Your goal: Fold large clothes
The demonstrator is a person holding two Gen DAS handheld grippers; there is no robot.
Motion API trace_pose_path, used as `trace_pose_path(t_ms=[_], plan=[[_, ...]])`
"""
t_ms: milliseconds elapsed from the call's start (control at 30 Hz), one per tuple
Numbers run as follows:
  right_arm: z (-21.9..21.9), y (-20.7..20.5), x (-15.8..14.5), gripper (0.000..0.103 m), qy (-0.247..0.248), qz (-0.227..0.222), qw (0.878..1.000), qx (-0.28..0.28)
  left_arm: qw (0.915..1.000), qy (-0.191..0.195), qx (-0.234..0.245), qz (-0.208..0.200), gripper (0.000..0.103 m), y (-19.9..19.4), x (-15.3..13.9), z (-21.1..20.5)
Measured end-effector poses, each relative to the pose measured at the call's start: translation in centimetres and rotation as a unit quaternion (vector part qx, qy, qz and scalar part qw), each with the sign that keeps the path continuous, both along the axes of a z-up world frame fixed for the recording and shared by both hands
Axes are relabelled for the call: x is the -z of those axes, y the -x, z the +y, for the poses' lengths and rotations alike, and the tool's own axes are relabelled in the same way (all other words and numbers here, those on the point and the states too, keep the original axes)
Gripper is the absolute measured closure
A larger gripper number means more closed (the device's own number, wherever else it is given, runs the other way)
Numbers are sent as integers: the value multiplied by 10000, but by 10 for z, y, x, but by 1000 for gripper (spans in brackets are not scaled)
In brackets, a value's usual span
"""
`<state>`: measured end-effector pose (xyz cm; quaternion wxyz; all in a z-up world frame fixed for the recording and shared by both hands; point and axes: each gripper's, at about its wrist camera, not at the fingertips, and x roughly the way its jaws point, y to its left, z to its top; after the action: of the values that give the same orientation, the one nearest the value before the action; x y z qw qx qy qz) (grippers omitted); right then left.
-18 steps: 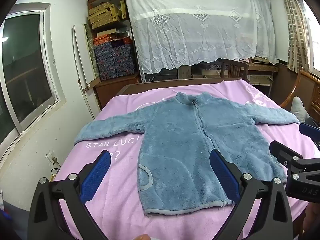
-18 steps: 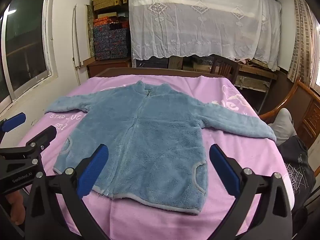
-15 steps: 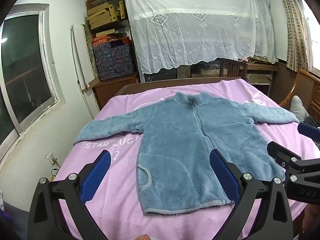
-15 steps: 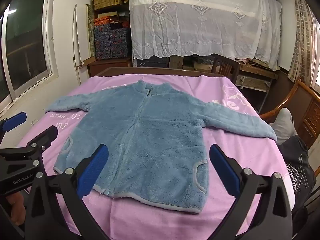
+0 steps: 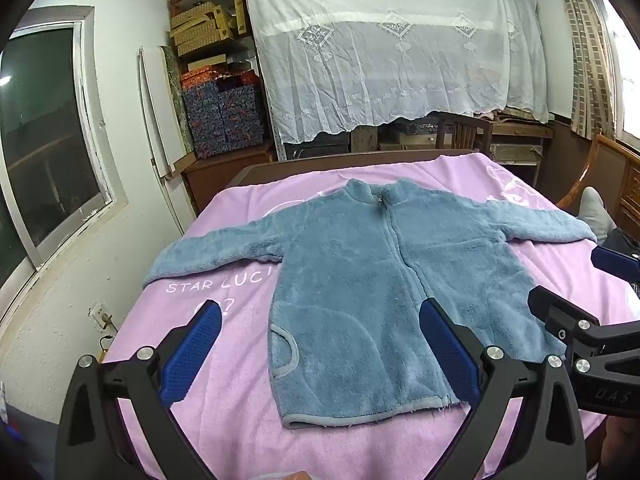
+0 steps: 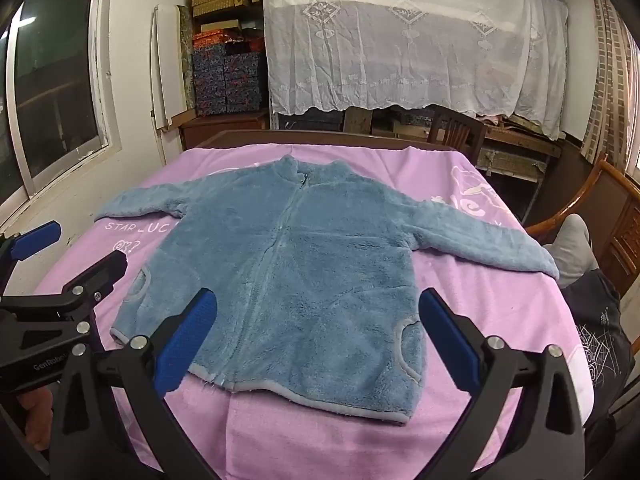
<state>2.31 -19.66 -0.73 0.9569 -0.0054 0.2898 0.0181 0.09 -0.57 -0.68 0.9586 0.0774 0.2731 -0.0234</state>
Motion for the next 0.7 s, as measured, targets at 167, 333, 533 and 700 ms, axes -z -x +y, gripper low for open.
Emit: trace_pose_path(t_ms=[167, 333, 533, 700], plan=[[1, 1, 0, 5, -31, 3, 10000, 1, 10000, -7, -1, 8, 4, 0, 1, -1], [0, 2, 0, 5, -47, 5, 10000, 1, 10000, -4, 1, 1, 4, 0, 1, -1], [-1, 2, 0, 5, -62, 12, 10000, -5, 10000, -6, -3, 6, 4, 0, 1, -1], [-2, 1, 1, 5, -78, 12, 10000, -8, 10000, -5, 0, 2, 4, 0, 1, -1]])
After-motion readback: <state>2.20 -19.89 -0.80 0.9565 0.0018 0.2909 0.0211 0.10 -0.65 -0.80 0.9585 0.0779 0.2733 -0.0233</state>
